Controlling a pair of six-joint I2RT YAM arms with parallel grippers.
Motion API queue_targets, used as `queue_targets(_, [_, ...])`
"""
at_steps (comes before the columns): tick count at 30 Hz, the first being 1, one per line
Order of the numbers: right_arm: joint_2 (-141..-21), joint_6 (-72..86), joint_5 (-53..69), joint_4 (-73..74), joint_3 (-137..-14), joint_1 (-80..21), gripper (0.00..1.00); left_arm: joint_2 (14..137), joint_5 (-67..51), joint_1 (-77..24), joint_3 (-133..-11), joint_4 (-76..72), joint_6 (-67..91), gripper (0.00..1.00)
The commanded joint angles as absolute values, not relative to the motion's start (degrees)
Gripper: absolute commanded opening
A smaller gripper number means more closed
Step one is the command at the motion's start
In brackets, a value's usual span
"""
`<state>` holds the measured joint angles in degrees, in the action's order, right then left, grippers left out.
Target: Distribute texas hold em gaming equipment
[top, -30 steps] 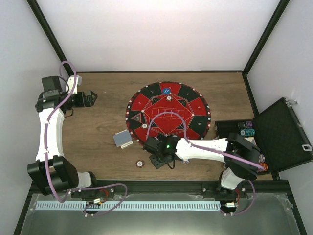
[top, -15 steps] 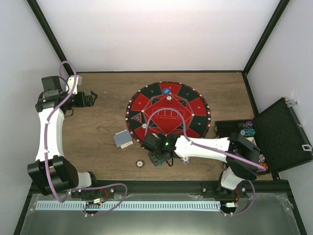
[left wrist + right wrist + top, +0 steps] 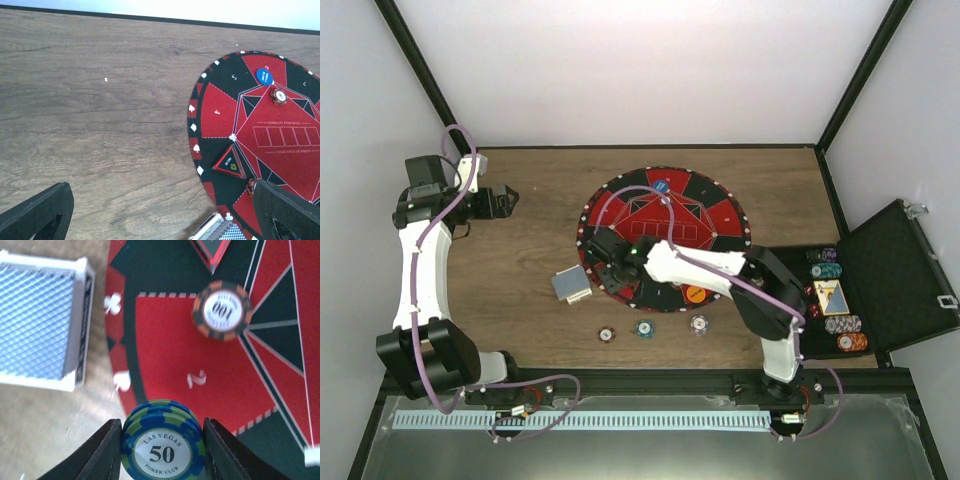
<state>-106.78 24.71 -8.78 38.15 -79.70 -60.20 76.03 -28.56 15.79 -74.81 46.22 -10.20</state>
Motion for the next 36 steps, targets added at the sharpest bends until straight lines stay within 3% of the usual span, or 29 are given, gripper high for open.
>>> queue_targets(1, [-113.67, 20.86, -7.88, 35.31, -86.39, -57.41, 0.13, 75.59, -28.41, 16.05, -76.02, 46.64, -9.83, 1.00])
queue_targets(10, [-122.03, 20.82, -6.57, 33.15, -90.81, -54.50, 0.14, 76.02, -28.47, 16.00, -76.30, 46.43, -9.67, 1.00])
queue_targets(14, [-122.82, 20.89, -6.59, 33.53, -90.92, -54.29, 0.29, 76.23, -28.61, 16.04, -76.29, 46.32, -9.75, 1.00])
queue_targets(17, [-121.95, 20.91, -6.80, 34.11, -90.54, -54.29, 0.47, 76.24, -28.72, 16.01, -76.12, 46.32, -9.67, 1.00])
queue_targets(22, [-117.98, 21.16, -7.44, 35.59, -88.64, -54.31, 0.63, 76.21, -28.90, 16.07, -75.98, 46.32, -9.71, 1.00])
queue_targets(36, [-95.34, 28.69, -6.88, 38.28, -65.56, -61.86, 0.76, 76.48, -29.91, 16.00, -76.08, 46.07, -9.32, 1.00])
